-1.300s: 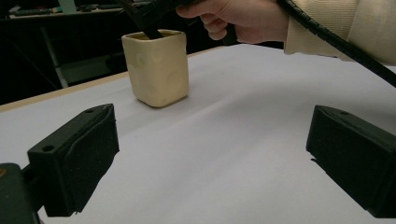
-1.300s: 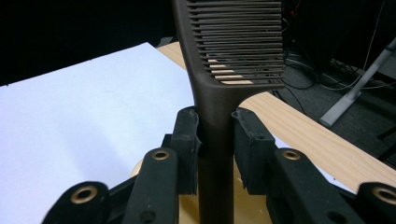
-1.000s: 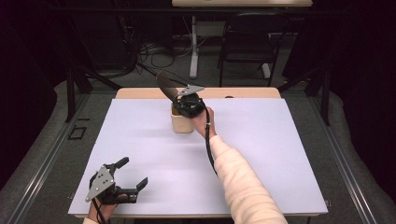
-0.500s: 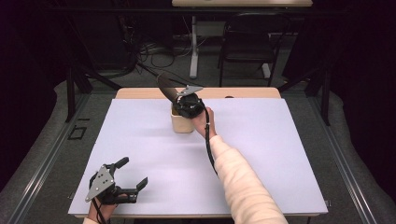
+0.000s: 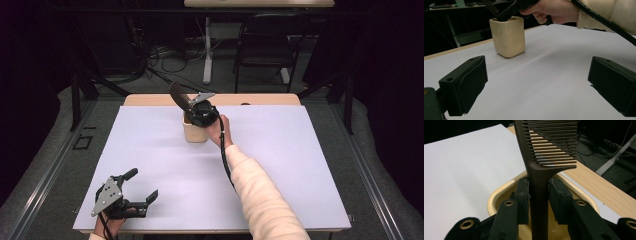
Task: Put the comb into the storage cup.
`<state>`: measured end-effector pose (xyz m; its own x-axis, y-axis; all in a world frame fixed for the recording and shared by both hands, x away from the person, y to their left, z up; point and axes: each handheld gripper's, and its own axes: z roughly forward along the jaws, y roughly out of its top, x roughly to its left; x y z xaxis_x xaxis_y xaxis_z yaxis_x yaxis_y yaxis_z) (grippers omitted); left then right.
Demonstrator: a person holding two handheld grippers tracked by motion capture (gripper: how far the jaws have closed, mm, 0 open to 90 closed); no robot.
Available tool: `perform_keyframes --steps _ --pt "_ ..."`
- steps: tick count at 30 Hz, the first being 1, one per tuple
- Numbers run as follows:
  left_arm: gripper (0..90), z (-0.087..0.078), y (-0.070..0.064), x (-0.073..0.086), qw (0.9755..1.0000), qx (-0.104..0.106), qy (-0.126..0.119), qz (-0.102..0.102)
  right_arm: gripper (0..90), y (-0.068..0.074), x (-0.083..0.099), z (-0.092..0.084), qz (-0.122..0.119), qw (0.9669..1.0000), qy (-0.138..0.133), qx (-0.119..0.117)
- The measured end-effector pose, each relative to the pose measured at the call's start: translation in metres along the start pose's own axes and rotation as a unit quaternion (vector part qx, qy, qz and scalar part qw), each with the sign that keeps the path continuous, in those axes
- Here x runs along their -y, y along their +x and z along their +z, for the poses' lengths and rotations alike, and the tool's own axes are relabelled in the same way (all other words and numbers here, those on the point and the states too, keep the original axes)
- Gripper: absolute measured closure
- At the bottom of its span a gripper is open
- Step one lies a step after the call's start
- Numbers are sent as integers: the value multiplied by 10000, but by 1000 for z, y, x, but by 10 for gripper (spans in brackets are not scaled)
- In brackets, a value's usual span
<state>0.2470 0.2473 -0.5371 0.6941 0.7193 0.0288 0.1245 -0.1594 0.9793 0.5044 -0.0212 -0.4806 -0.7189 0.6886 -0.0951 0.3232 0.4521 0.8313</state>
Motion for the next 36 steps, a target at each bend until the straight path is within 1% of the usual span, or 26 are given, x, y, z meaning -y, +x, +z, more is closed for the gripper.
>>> perform_keyframes --steps 3,5,7,8,9,11,15,18,26,36 --pt "23 0 0 0 10000 -10 -6 -1 675 0 0 -1 -34 10000 37 -16" --pt "23 0 0 0 10000 -9 -3 0 624 0 0 -2 -34 10000 80 -48" --pt "23 0 0 0 10000 -17 -20 -9 534 -1 -1 -3 7 9999 131 -47" --pt "23 0 0 0 10000 -19 -23 -12 488 -1 -1 -4 44 9999 135 -83" --pt "23 -1 0 0 10000 -23 -24 -15 447 -1 -1 -5 41 9998 175 -73" --pt "23 -1 0 0 10000 -26 -22 -17 374 -2 -2 -9 63 9998 171 -46" --pt "23 0 0 0 10000 -23 -18 -7 298 -5 -6 -20 120 9999 58 -88" --pt "23 0 0 0 10000 -32 -20 -16 258 -5 -8 -27 89 9998 41 -156" --pt "23 0 0 0 10000 -31 -19 -16 164 -8 -11 -43 100 9992 91 -364" --pt "23 0 0 0 10000 -42 -6 -9 106 -12 -11 -62 74 9983 185 -539"
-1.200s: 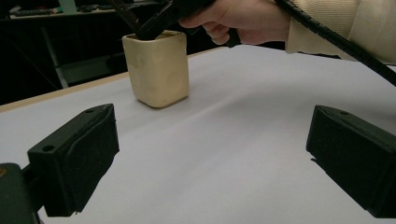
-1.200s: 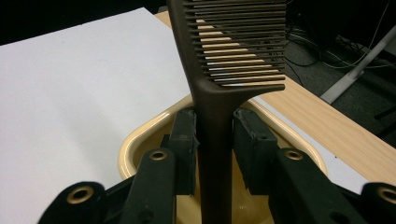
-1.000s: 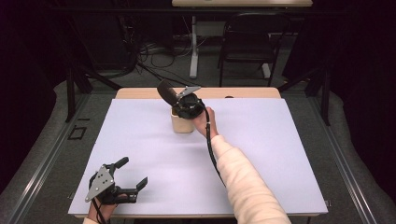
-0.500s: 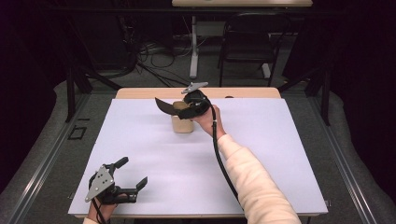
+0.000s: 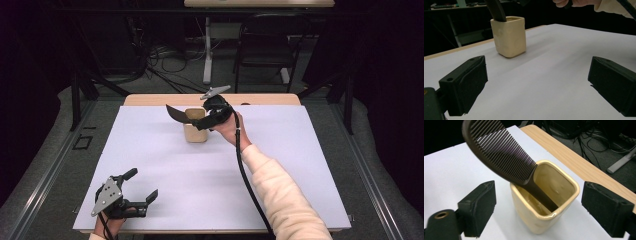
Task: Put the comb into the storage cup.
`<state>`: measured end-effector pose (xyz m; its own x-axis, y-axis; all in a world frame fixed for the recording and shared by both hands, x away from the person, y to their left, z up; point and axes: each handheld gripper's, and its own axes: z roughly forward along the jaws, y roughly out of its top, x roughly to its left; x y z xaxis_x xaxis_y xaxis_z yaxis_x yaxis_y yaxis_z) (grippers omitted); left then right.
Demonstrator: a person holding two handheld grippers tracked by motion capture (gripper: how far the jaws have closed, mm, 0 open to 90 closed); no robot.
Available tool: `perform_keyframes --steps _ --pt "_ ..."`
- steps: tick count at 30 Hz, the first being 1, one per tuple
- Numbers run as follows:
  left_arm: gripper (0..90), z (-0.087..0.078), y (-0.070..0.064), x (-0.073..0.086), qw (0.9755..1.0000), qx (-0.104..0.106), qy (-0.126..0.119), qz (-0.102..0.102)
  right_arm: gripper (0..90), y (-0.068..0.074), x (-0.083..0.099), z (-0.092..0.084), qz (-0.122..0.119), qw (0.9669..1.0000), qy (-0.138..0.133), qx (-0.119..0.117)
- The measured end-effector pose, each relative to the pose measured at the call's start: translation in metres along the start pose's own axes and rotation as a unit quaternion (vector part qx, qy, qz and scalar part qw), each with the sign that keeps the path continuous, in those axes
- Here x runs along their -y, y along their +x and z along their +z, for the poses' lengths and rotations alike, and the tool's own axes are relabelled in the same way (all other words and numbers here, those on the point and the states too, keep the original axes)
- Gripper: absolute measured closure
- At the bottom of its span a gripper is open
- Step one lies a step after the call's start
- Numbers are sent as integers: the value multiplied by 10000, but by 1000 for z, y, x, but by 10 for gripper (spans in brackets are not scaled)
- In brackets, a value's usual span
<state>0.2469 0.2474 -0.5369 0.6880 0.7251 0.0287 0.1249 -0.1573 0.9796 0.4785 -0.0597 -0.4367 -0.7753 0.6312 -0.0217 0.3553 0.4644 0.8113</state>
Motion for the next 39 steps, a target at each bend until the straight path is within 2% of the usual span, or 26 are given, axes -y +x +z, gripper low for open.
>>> perform_keyframes --steps 12,24,39 --pt "23 1 -1 0 10000 14 28 26 43 -1 11 -18 -39 9998 147 -115" --pt "23 4 -2 -1 10000 60 48 27 19 2 24 -39 -94 9995 245 -179" --pt "24 4 -2 -1 9999 108 7 46 8 2 60 -64 38 9992 330 -240"
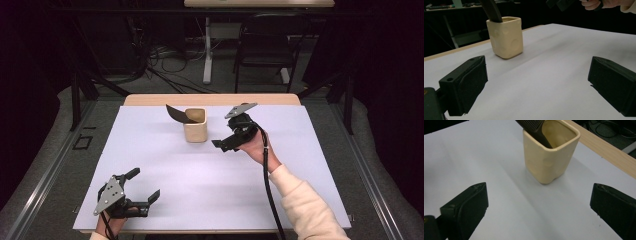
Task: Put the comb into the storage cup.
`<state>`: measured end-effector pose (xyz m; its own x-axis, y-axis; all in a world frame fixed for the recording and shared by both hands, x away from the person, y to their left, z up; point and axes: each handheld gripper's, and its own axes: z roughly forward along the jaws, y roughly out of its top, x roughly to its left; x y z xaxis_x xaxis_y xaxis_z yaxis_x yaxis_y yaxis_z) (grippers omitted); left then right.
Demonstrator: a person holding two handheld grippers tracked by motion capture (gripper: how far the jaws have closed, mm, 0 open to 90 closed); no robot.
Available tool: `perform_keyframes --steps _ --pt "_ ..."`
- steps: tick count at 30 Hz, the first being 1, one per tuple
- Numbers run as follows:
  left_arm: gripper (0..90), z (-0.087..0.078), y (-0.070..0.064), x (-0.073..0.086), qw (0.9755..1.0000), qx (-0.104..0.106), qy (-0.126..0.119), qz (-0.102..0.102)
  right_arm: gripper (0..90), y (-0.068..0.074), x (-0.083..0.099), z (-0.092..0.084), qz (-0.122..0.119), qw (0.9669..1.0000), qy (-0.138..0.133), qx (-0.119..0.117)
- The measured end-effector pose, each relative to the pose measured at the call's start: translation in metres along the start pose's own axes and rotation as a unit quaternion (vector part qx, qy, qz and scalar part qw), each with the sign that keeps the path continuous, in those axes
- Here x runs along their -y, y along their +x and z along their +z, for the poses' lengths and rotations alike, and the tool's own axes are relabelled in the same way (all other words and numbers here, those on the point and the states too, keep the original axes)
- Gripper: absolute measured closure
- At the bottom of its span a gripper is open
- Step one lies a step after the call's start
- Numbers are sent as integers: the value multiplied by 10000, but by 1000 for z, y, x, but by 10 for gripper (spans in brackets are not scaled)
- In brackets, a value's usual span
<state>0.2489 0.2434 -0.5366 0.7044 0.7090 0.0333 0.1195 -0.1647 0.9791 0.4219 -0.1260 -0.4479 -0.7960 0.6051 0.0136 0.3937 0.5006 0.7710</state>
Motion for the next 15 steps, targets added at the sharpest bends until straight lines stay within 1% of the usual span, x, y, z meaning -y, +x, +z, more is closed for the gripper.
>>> perform_keyframes --steps 1,5,11,13,15 --pt "24 0 0 0 10000 -9 13 -5 4 0 2 -2 7 10000 43 7" --pt "24 0 0 0 10000 -11 21 -4 0 0 13 -9 37 10000 27 -6" --pt "24 1 0 0 10000 -3 32 -2 0 1 29 -19 75 9999 83 21" --pt "24 1 0 0 10000 -6 31 1 0 1 35 -22 101 9999 71 -8" --pt "24 0 0 0 10000 -11 31 2 0 2 40 -26 100 9999 97 24"
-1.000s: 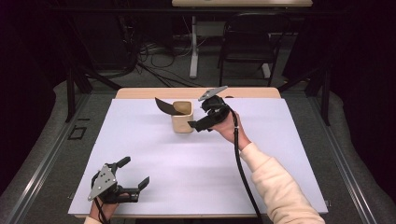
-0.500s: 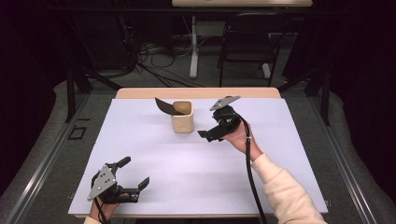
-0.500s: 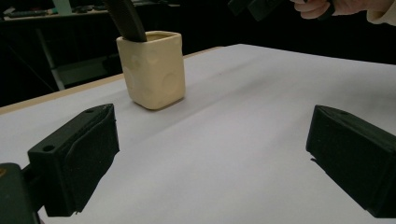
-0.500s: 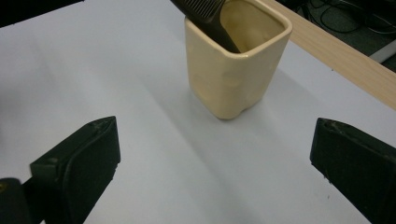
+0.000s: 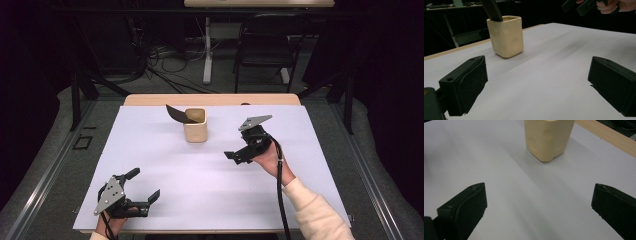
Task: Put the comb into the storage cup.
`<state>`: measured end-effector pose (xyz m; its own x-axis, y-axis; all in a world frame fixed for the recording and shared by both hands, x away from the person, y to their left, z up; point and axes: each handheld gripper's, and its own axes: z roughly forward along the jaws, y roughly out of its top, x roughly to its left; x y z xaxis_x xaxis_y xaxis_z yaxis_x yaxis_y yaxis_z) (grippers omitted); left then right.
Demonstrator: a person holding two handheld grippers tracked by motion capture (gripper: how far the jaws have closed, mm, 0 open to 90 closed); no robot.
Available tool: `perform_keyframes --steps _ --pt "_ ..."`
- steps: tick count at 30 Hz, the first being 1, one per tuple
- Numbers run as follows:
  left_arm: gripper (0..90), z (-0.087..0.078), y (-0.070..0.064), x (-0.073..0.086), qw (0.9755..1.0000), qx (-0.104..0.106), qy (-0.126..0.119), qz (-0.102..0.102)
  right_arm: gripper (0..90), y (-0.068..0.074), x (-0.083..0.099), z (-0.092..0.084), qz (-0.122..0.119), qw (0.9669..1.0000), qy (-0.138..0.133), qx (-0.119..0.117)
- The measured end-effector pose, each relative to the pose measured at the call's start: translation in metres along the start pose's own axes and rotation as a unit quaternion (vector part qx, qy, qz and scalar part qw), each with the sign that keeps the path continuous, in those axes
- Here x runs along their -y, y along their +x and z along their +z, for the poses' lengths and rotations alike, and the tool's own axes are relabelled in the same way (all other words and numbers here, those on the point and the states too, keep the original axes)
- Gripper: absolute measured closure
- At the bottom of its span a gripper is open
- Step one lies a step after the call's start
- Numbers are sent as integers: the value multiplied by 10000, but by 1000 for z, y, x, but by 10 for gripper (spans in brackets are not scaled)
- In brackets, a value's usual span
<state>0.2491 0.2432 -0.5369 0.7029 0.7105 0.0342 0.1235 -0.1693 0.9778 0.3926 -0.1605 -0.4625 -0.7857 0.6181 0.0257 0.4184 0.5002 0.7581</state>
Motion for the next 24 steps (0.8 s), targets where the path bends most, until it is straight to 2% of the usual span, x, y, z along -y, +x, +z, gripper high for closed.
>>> perform_keyframes --steps 6,12,24 --pt "24 -1 0 0 10000 -7 -2 8 0 4 15 -9 30 10000 10 6" --pt "24 0 0 0 10000 -3 10 4 0 8 30 -20 23 9999 -53 123" --pt "23 0 0 0 10000 2 7 -5 0 16 50 -32 19 9998 44 174"
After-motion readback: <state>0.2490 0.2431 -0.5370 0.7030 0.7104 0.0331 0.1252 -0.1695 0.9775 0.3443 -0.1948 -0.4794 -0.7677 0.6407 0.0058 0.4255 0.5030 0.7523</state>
